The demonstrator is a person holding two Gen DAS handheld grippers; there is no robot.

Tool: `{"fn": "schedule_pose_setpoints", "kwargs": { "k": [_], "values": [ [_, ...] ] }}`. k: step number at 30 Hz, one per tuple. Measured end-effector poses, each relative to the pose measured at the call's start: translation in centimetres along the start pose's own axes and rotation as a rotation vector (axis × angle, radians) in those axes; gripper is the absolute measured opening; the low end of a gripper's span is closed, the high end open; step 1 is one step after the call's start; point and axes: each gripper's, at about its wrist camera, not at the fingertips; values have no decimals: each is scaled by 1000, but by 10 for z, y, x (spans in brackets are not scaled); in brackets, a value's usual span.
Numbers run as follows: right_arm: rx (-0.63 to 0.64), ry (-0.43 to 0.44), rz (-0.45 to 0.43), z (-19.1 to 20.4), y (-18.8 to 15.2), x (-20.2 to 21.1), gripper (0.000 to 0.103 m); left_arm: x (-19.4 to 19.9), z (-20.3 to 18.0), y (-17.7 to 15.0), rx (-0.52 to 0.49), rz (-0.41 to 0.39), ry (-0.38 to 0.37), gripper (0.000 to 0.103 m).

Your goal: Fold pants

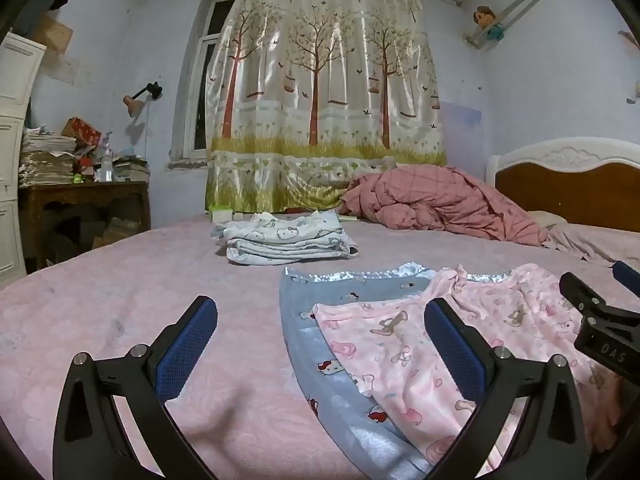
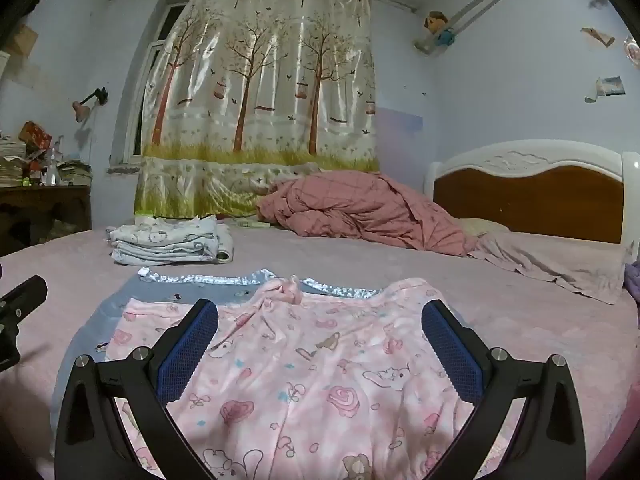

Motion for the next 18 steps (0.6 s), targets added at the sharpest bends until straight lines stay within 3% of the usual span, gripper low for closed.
{"fn": "schedule_pose_setpoints", "kwargs": {
  "k": [3,4,8,18],
  "values": [
    [-20,29,-18,0,0,-3,103,-6,-2,1,9,9,-28,103],
    [-48,32,-29,-7,-6,-3,103,2,-5,1,-7,-36,-41,103],
    [-45,23,-21,-5,-1,0,103,10,-5,-1,7,-57,-26,103],
    [-47,22,-49,-5,-1,5,103,5,-5,-5,4,-36,-29,103]
  ]
}}
Point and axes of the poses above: each gripper's, at about its wrist camera, not at the fingertips, and x roughly against the way its jaws point, z to its left, y to its top, and after that the axes turned 3 degrees about -x, right-handed
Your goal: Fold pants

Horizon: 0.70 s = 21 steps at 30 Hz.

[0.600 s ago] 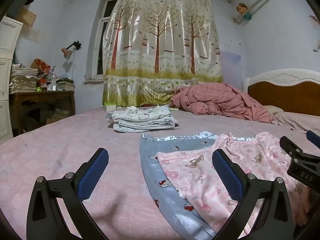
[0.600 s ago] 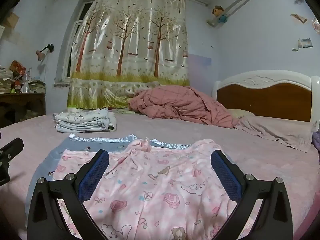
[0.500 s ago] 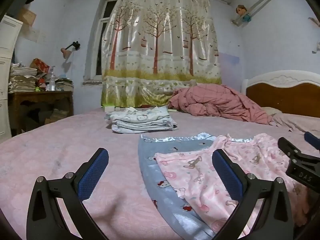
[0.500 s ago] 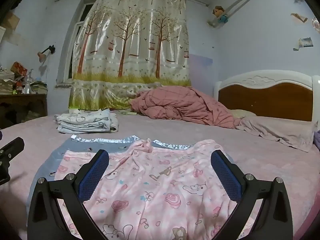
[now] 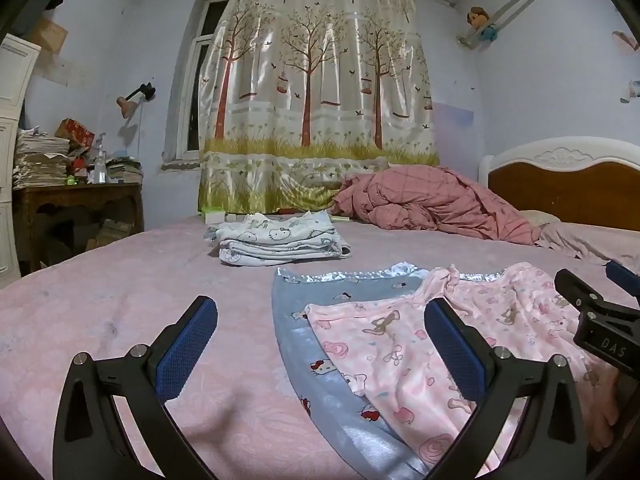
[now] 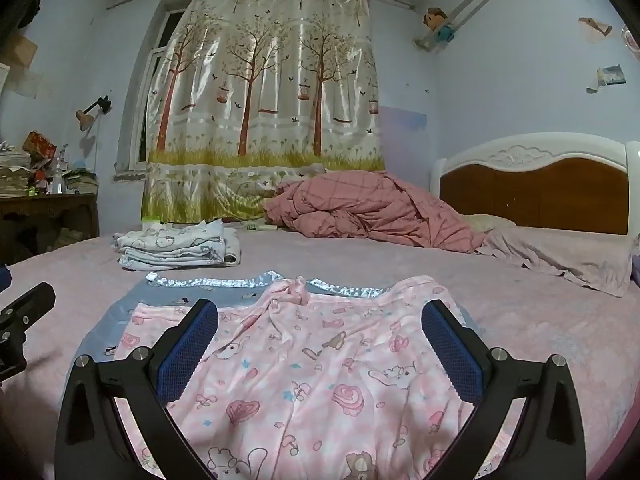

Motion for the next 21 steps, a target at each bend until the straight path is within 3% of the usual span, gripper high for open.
{"fn": "schedule_pose_setpoints", "kwargs": {
  "k": [21],
  "values": [
    [2,-2,2,-1,-1,2,103,-5,0,-1,-5,12,12,103]
  ]
}}
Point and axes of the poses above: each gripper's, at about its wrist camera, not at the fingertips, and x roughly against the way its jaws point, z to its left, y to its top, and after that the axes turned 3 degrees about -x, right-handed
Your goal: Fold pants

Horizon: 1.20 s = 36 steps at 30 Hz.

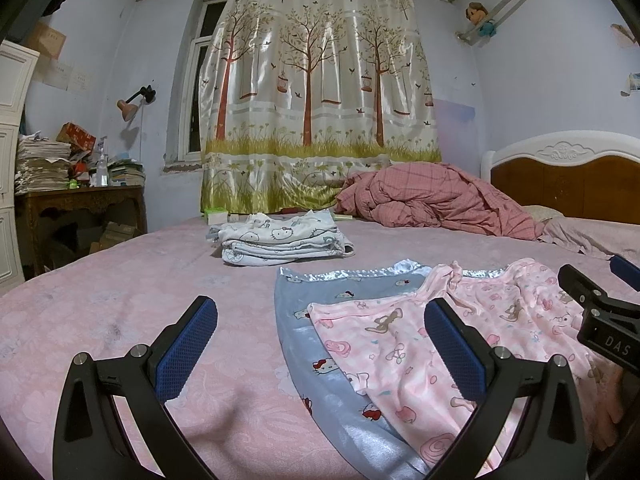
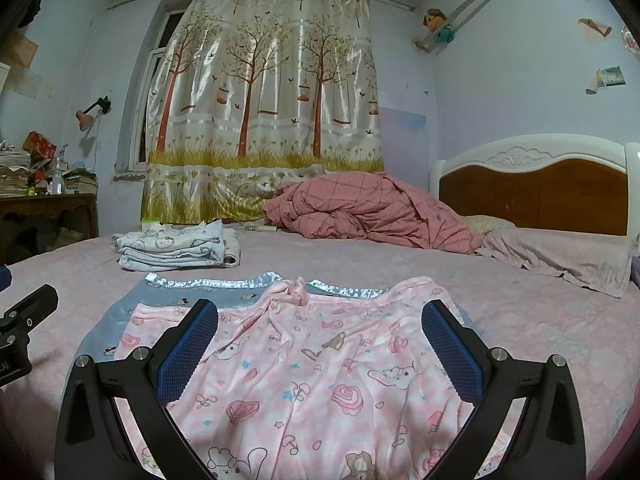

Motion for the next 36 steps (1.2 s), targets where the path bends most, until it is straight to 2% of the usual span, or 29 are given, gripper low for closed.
{"fn": "schedule_pose_setpoints", "kwargs": {
  "k": [36],
  "values": [
    [-7,3,10,-2,-1,-3,103,-1,-1,0,-4,3,0,103]
  ]
}}
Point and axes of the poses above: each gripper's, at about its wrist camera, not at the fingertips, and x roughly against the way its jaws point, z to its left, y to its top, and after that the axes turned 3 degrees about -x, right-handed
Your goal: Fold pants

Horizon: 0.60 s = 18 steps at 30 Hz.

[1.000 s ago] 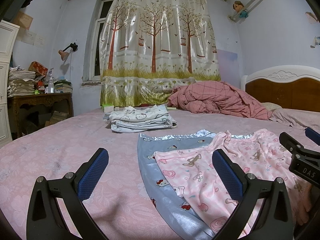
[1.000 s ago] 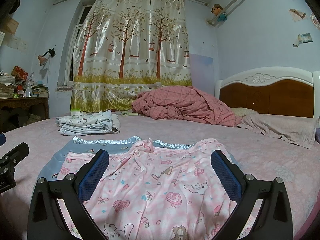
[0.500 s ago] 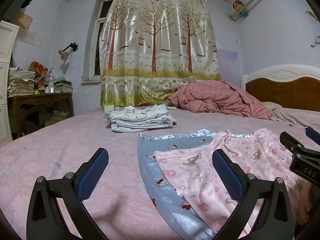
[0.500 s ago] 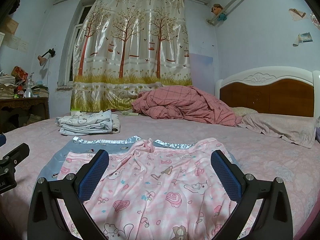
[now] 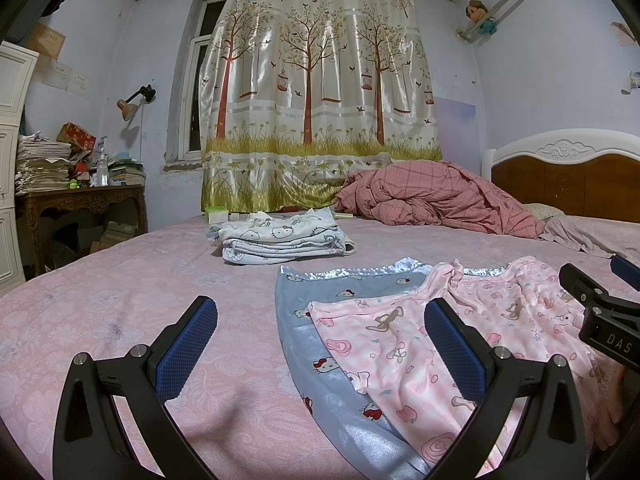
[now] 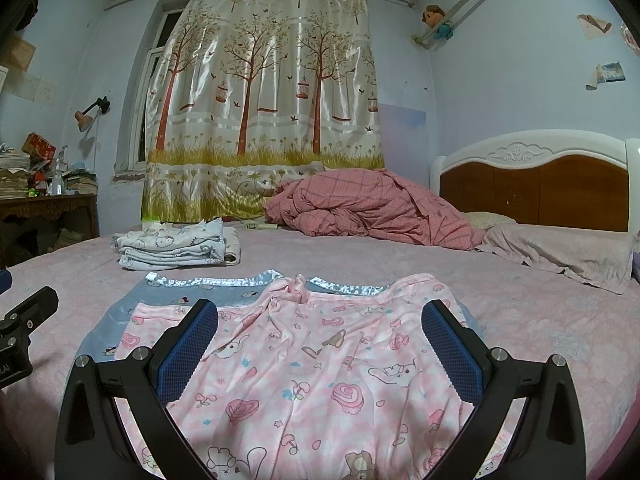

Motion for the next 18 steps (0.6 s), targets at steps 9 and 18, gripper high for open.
{"fn": "schedule_pose_setpoints", "kwargs": {
  "k": [9,18],
  "values": [
    [0,0,2,0,1,0,103,0,0,0,0,1,0,103],
    [-1,0,2,0,1,0,103,0,0,0,-1,1,0,103]
  ]
}}
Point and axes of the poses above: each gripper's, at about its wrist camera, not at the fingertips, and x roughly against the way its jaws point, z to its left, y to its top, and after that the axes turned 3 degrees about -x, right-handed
